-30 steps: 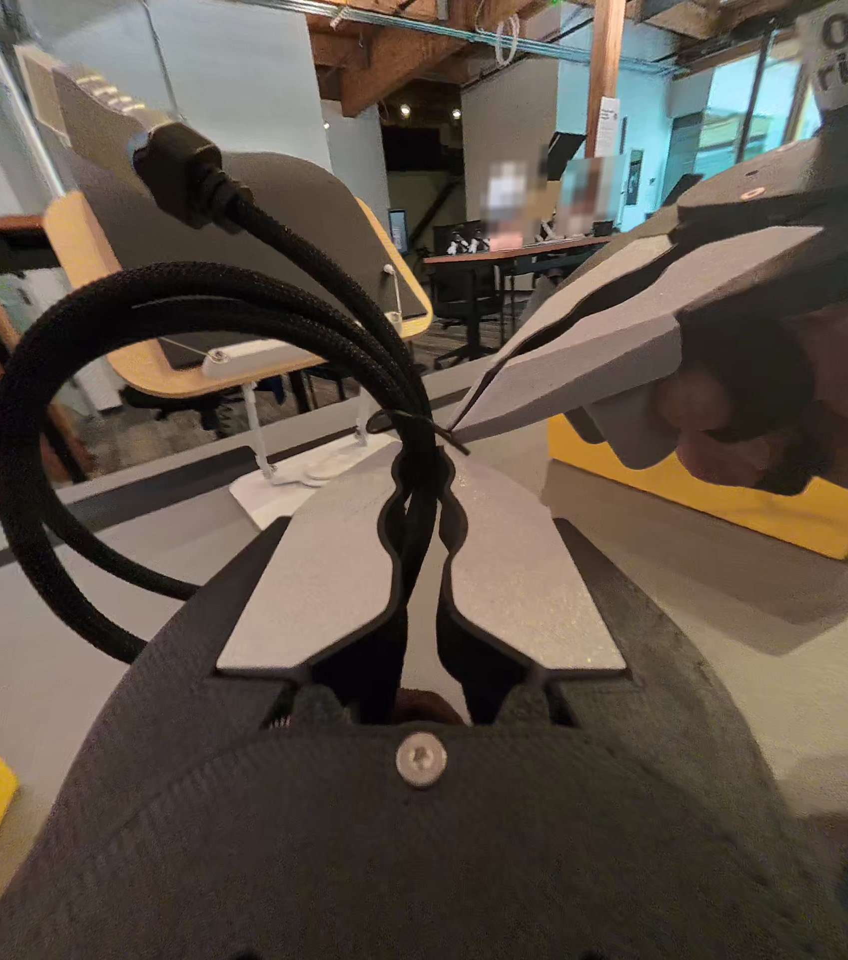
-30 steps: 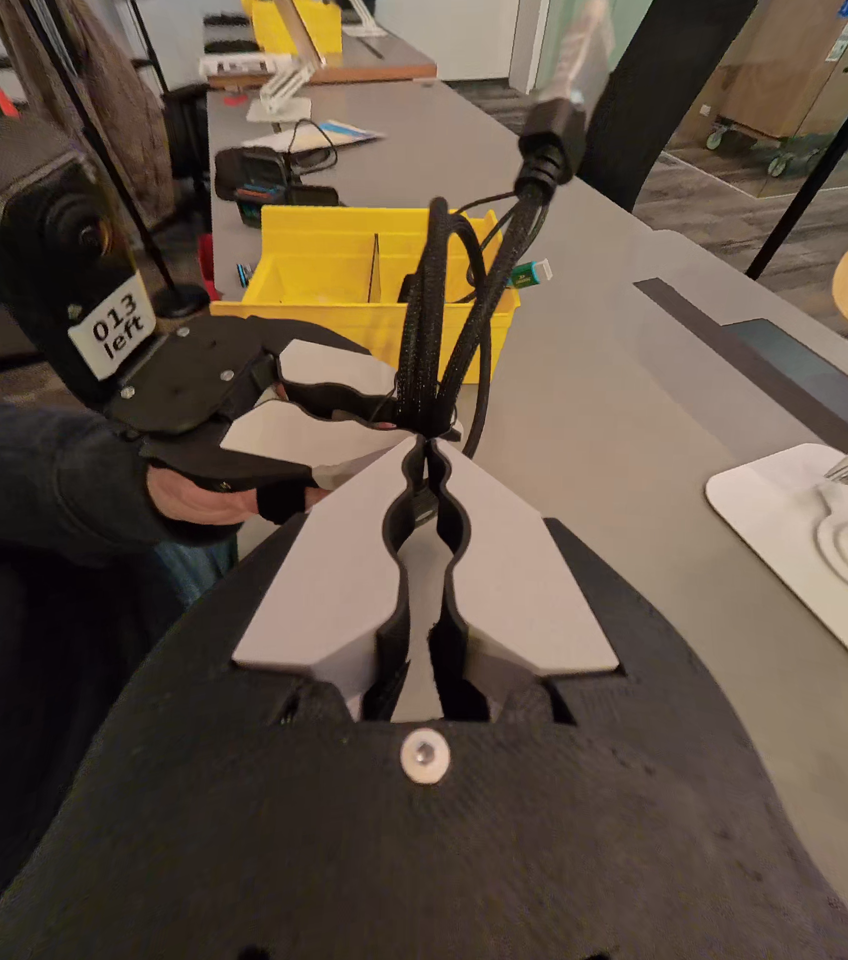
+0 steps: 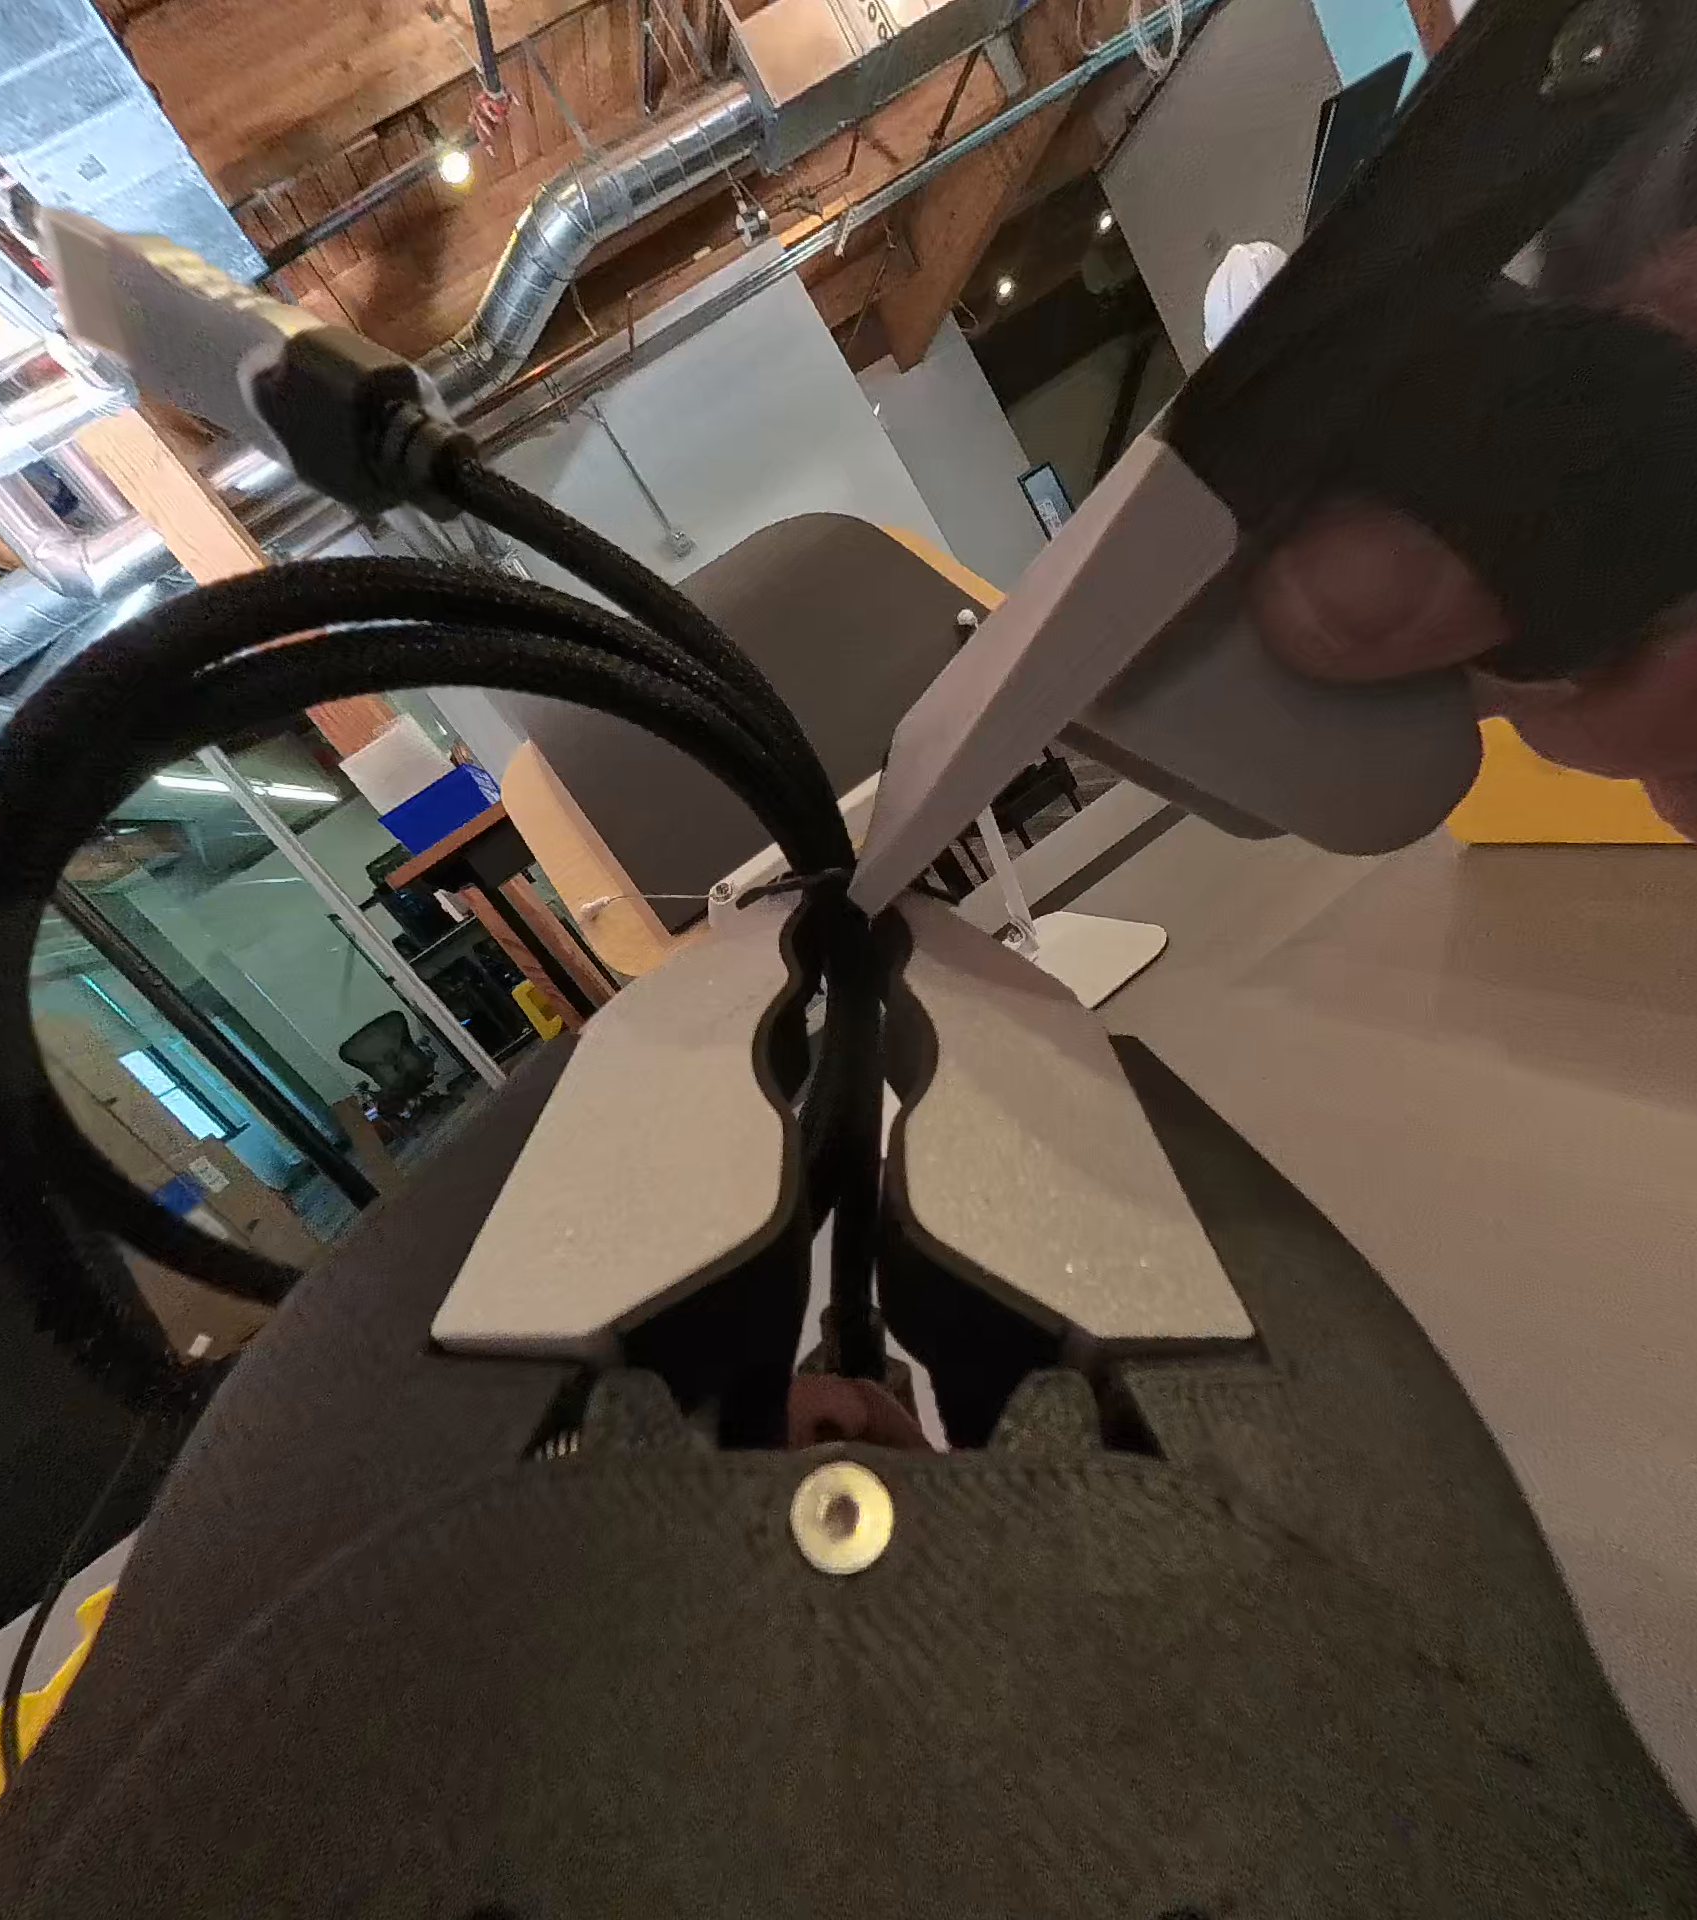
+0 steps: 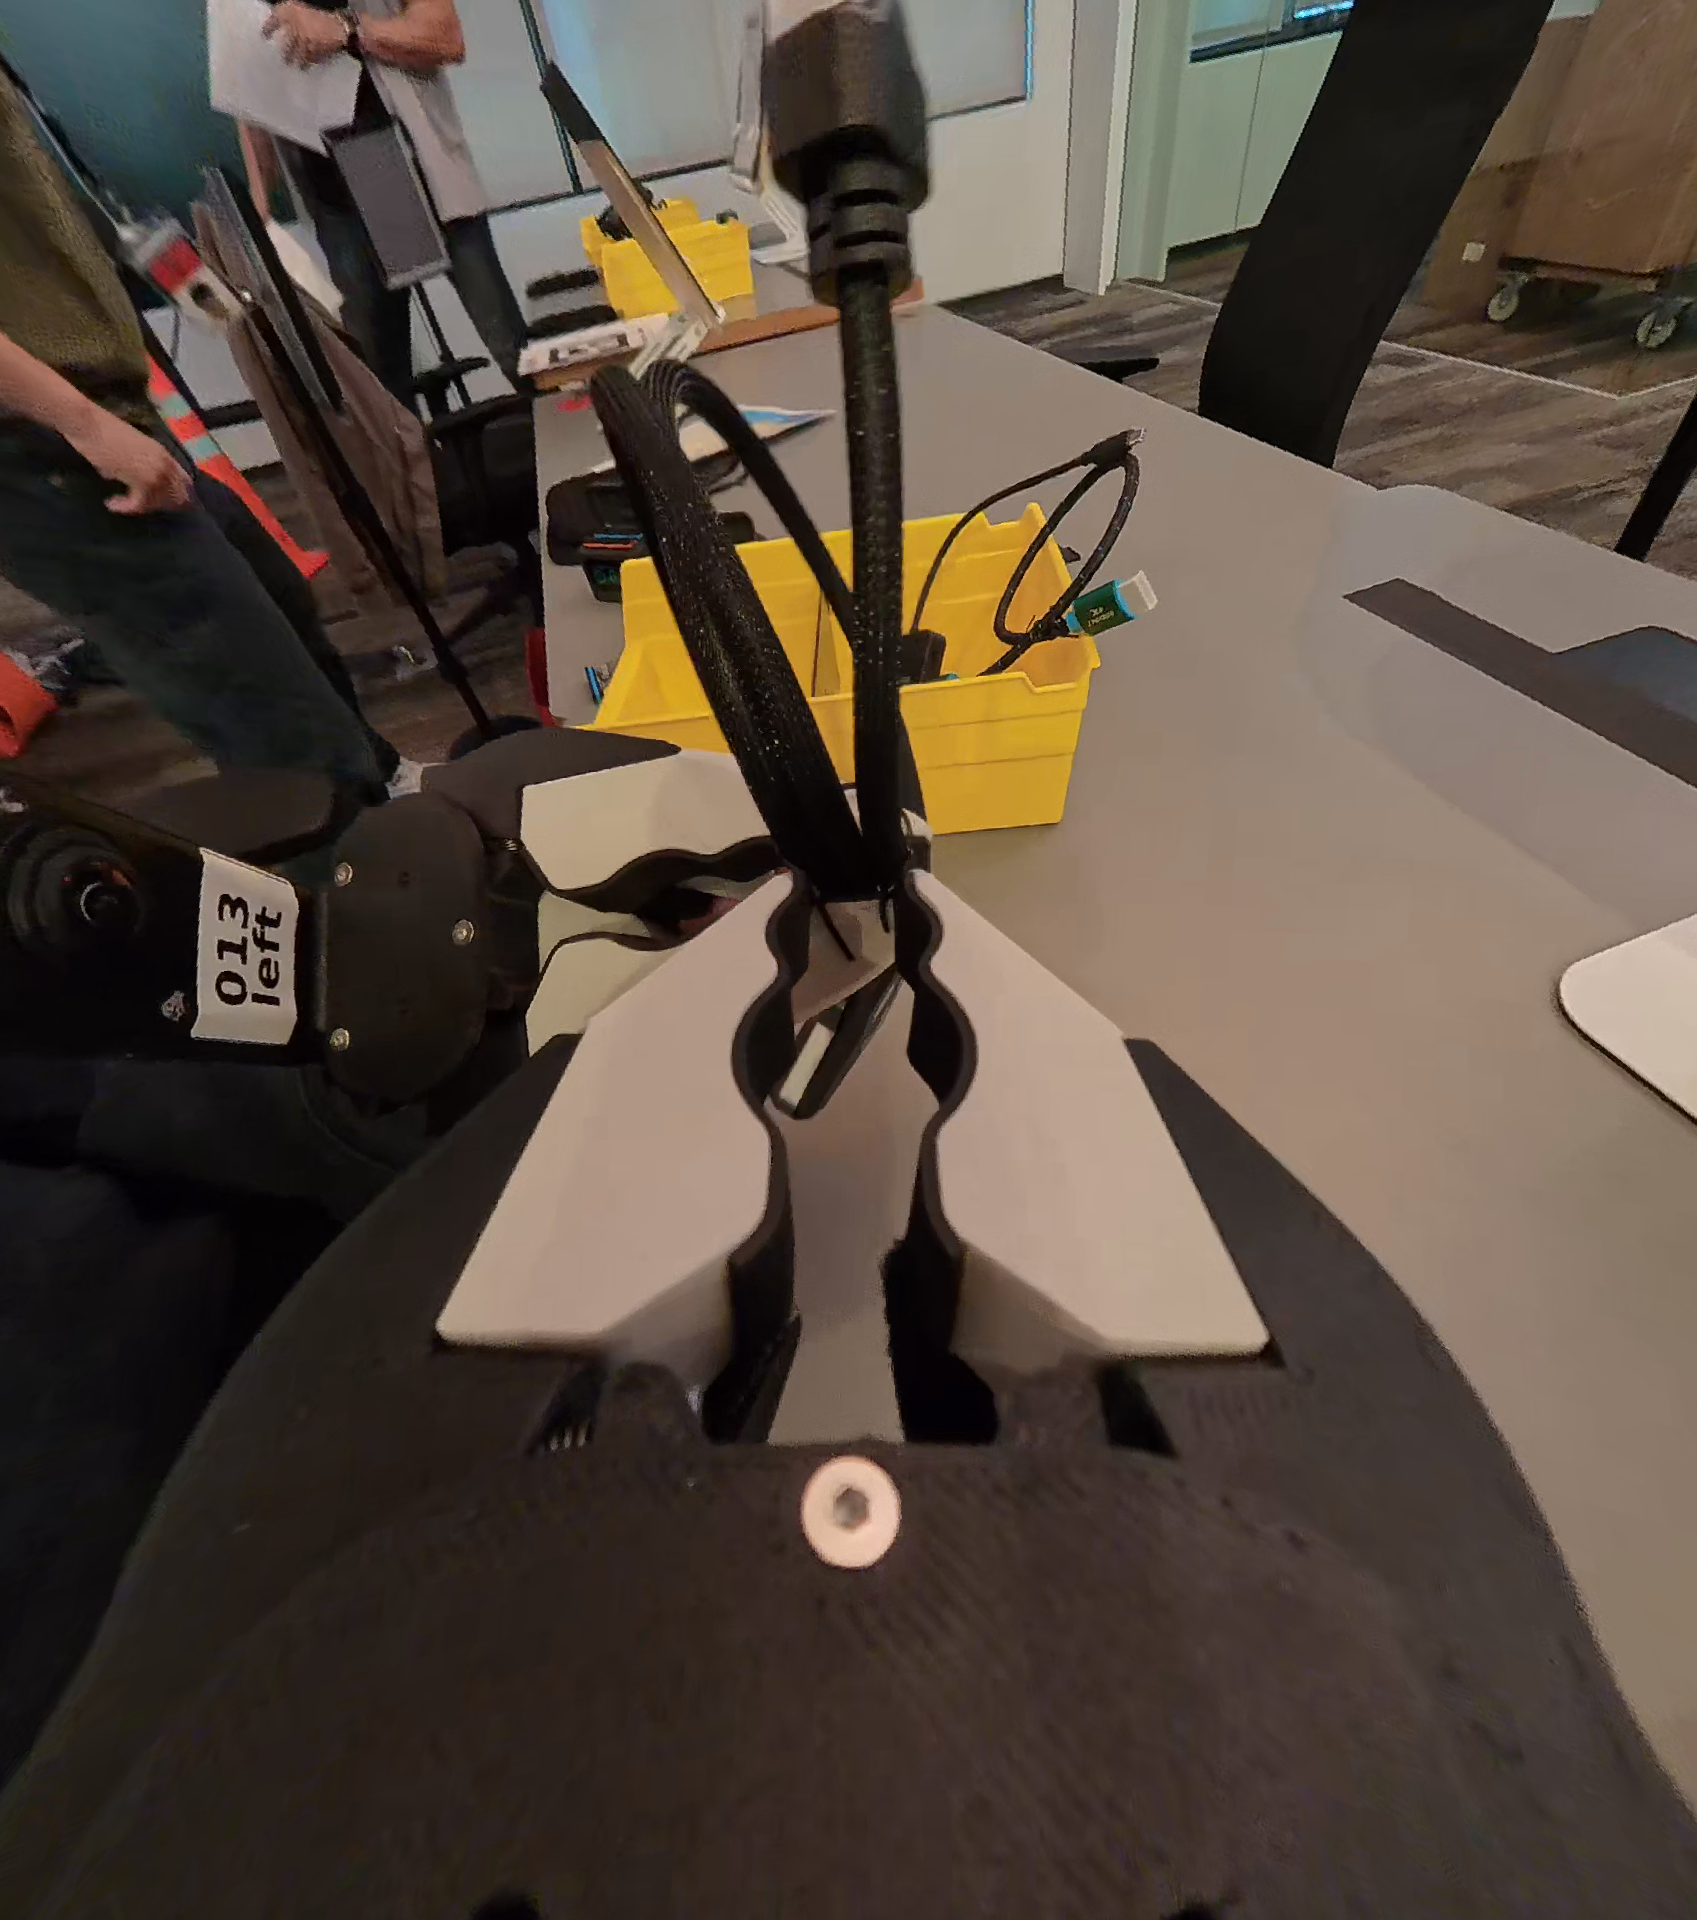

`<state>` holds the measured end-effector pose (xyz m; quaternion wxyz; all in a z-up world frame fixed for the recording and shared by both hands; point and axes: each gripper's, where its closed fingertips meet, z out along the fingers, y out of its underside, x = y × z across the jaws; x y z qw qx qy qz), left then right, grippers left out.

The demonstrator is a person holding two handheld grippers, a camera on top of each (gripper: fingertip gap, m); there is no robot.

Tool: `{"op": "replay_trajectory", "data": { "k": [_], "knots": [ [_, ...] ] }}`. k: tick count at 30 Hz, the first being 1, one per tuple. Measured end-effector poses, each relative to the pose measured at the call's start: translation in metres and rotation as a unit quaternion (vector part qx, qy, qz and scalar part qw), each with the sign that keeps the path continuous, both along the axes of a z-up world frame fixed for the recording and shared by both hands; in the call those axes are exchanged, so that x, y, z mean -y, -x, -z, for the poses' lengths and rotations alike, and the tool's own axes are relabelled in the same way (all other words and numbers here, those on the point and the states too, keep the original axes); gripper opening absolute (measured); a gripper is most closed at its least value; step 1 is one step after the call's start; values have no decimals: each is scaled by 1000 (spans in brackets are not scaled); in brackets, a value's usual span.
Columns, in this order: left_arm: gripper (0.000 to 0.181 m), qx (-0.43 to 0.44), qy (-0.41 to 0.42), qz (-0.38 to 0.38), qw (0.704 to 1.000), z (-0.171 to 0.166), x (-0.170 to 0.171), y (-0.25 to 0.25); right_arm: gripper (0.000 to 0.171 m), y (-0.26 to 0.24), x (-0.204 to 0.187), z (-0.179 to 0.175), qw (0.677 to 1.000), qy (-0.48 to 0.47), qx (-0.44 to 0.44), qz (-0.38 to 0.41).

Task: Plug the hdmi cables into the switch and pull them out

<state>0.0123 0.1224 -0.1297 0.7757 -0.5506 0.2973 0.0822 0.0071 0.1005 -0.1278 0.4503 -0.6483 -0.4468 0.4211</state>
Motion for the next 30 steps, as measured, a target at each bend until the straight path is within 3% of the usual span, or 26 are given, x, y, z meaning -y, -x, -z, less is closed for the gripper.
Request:
{"op": "replay_trajectory", "data": {
  "k": [13,22,30],
  "knots": [
    [9,-21,-11,-8,1000,-1,0,-4,0,-4,0,-1,1000,-16,-3,-3],
    [10,-39,29,5,999,4,-4,-4,0,-5,-5,4,979,-170,111,19],
    [9,-90,110,43,989,11,-8,-7,0,-10,-13,10,926,-300,228,20]
  ]
}}
